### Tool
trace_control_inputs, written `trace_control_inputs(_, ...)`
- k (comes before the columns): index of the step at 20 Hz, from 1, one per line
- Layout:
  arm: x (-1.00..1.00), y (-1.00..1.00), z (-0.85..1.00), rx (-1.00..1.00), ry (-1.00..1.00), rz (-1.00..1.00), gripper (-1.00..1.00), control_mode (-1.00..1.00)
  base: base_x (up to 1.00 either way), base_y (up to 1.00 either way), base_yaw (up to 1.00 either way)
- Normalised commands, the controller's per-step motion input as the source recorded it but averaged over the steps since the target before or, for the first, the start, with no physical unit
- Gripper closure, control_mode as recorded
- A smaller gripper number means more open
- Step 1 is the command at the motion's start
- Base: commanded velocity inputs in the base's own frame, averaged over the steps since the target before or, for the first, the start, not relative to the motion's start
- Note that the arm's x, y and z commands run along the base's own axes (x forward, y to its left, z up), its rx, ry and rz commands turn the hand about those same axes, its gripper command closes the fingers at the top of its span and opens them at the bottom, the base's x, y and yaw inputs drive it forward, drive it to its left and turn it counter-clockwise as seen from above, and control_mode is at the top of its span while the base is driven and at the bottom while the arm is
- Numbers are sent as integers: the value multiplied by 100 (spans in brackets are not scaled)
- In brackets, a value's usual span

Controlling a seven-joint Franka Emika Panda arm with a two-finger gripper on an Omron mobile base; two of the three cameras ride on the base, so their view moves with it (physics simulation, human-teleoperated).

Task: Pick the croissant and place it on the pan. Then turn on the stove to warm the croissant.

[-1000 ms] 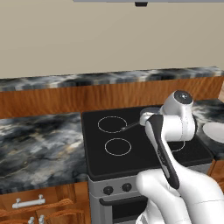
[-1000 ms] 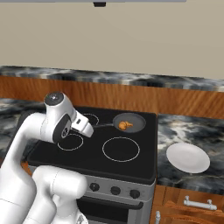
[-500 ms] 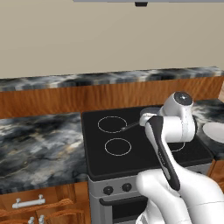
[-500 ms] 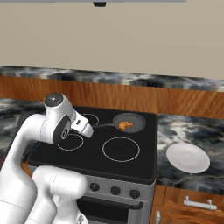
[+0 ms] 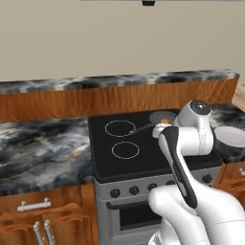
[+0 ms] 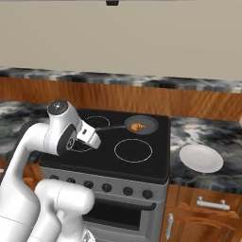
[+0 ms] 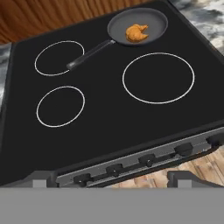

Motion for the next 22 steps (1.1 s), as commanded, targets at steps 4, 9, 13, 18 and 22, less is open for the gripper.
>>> trace_control_inputs(4, 0, 0, 0, 0, 0, 0, -100, 100, -25, 7, 0)
trace_control_inputs(9, 0, 0, 0, 0, 0, 0, -100, 100, -6, 45, -1)
trace_control_inputs(13, 0, 0, 0, 0, 0, 0, -100, 100, -7, 54, -2)
trace_control_inputs(18, 0, 0, 0, 0, 0, 0, -100, 100, -2, 55, -3)
trace_control_inputs(22, 0, 0, 0, 0, 0, 0, -100, 100, 0, 62, -6)
